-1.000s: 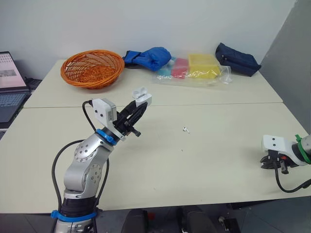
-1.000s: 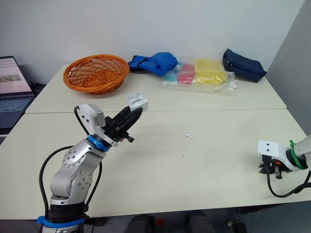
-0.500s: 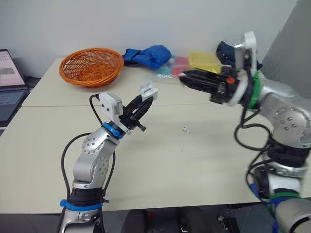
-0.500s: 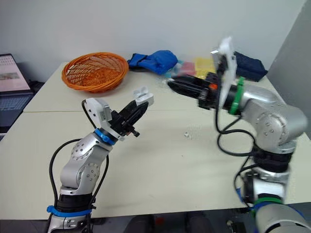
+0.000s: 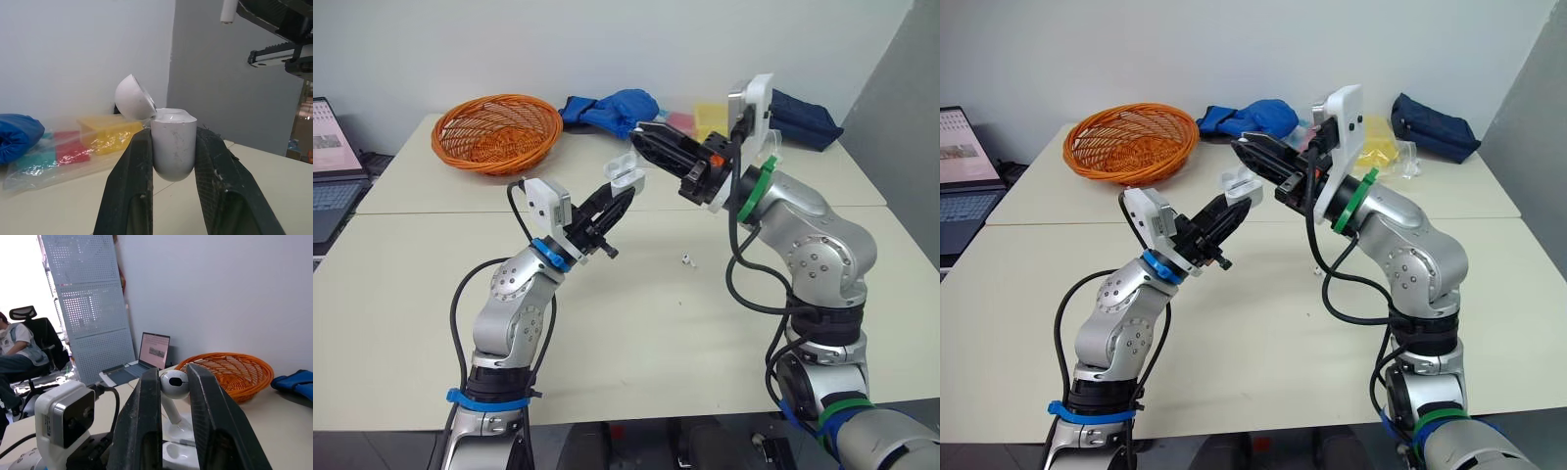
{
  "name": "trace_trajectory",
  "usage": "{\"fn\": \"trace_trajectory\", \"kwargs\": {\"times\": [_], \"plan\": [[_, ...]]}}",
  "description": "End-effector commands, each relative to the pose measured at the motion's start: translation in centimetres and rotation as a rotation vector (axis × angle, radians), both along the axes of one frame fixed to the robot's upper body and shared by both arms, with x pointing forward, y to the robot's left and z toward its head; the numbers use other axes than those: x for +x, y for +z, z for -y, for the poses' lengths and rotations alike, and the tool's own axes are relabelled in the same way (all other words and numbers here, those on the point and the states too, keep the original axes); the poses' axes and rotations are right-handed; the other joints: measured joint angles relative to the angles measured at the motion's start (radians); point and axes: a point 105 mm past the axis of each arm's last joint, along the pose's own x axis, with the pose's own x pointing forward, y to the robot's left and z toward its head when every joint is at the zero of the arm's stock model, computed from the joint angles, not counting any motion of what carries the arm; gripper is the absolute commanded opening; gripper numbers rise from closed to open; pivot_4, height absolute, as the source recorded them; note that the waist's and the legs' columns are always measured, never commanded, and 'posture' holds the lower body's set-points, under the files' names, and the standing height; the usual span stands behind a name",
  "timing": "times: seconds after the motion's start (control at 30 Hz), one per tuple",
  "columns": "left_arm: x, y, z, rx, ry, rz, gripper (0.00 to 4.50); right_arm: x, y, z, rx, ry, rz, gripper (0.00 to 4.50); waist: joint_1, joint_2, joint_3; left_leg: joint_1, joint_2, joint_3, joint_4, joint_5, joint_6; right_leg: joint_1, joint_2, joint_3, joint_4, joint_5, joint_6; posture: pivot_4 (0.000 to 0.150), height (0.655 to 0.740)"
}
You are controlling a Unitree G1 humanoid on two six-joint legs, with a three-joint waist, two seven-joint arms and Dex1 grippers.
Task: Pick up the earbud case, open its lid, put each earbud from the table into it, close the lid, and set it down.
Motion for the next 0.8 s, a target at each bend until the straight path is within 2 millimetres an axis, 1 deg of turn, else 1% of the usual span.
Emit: {"fn": "trace_trajectory", "kwargs": {"times": [0.03,0.17,0.23,0.47,0.63,0.8], "plan": [[-0.3,1.5,0.3,-0.011,-0.015,0.067,0.79,-0.2,0.1,-0.7,0.026,-0.004,0.041,0.39,-0.001,0.0,0.0,0.0,0.0,0.0,0.0,0.0,0.0,0.0,0.0,0.0,0.0,0.0,0.0,0.15,0.74],[-0.3,1.6,0.3,-0.012,-0.016,0.07,0.79,-0.2,-0.2,-1.5,0.033,0.002,0.04,0.39,-0.001,0.0,0.0,0.0,-0.001,0.001,0.0,0.0,0.0,0.0,-0.001,0.001,-0.001,0.0,0.0,0.15,0.74],[-0.2,1.7,0.2,-0.013,-0.013,0.073,0.79,0.1,-0.7,-1.7,0.025,-0.007,0.034,0.39,0.0,0.0,0.0,-0.001,-0.001,0.001,0.0,0.0,0.0,0.0,-0.001,0.001,-0.001,0.0,0.0,0.15,0.74],[-0.3,1.8,0.0,-0.007,-0.012,0.081,0.79,0.9,-1.6,-1.1,0.026,-0.039,-0.005,0.39,0.0,0.0,0.0,0.0,-0.001,0.001,0.0,0.0,0.0,0.0,-0.001,0.0,-0.001,0.0,0.0,0.15,0.74],[-0.2,1.9,-0.1,-0.005,-0.01,0.084,0.79,1.2,-2.5,-1.2,0.029,-0.039,-0.047,0.39,0.0,0.0,0.0,0.0,-0.001,0.001,0.0,0.0,0.0,0.0,-0.001,0.0,-0.001,0.0,0.0,0.15,0.74],[-0.2,2.0,0.0,-0.006,-0.013,0.085,0.79,1.4,-2.7,-1.3,0.036,-0.038,-0.065,0.39,0.0,0.0,0.0,0.0,-0.001,0.001,0.0,0.0,0.0,0.0,-0.001,0.001,-0.001,0.0,0.0,0.15,0.74]]}}
